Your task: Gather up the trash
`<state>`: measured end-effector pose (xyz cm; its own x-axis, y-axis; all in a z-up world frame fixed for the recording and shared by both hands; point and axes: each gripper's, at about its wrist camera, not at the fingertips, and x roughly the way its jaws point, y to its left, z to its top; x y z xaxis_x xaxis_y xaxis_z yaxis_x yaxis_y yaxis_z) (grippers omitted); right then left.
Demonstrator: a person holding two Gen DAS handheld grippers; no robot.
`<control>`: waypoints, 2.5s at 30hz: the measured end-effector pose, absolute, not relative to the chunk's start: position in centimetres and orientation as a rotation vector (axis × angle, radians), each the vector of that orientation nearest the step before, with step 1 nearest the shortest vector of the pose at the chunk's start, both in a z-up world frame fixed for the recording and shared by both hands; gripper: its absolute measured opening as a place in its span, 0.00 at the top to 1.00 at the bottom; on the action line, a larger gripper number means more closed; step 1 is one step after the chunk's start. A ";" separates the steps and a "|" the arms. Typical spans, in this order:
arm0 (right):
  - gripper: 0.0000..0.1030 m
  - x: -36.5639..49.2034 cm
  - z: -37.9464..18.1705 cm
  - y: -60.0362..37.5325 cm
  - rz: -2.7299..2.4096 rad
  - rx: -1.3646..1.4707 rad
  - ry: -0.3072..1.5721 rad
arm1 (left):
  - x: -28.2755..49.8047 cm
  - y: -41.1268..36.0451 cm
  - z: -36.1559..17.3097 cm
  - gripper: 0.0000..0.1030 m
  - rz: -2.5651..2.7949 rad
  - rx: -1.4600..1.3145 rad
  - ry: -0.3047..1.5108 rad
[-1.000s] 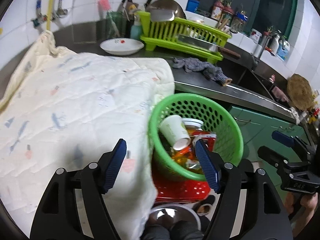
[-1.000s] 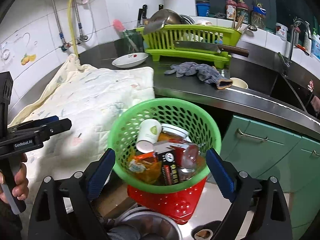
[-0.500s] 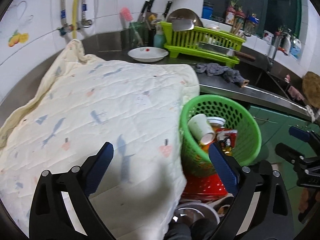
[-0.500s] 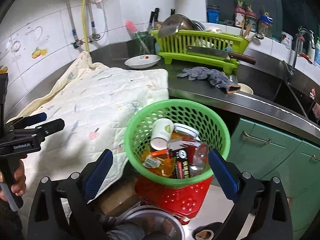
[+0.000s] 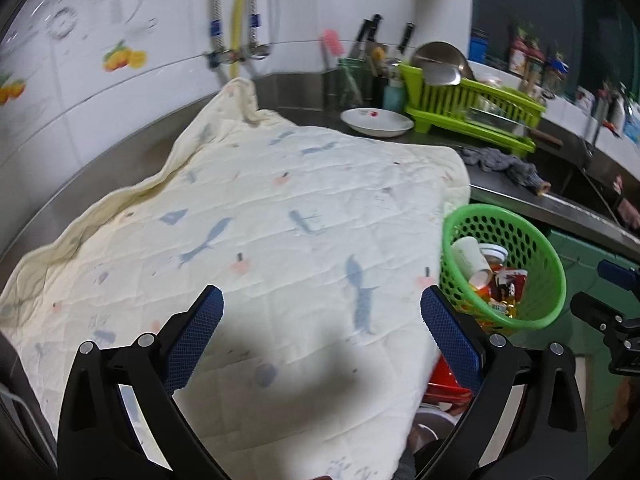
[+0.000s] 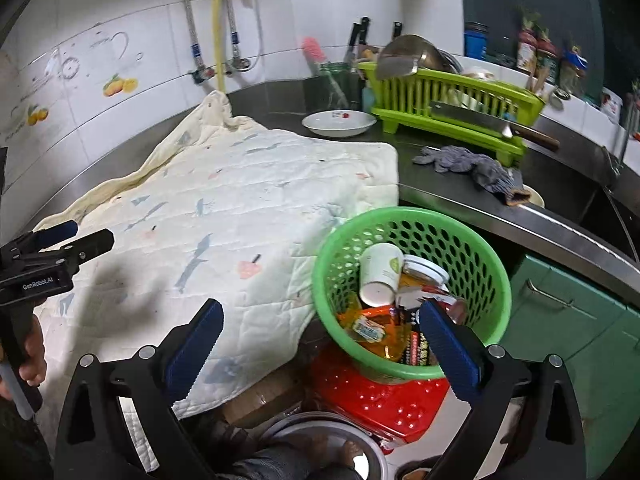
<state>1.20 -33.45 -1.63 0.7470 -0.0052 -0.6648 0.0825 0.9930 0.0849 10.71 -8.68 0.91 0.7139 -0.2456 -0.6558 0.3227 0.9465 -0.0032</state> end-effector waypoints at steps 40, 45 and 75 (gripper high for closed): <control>0.07 1.2 -1.3 -28.2 0.042 0.134 0.690 | 7.7 -1.5 0.8 0.05 -0.197 0.059 0.667; 0.07 1.3 -1.2 -28.2 0.045 0.129 0.692 | 7.6 -1.6 0.7 0.05 -0.198 0.066 0.669; 0.07 1.7 -2.0 -27.8 0.051 0.125 0.714 | 7.9 -2.0 0.1 0.05 -0.210 0.083 0.675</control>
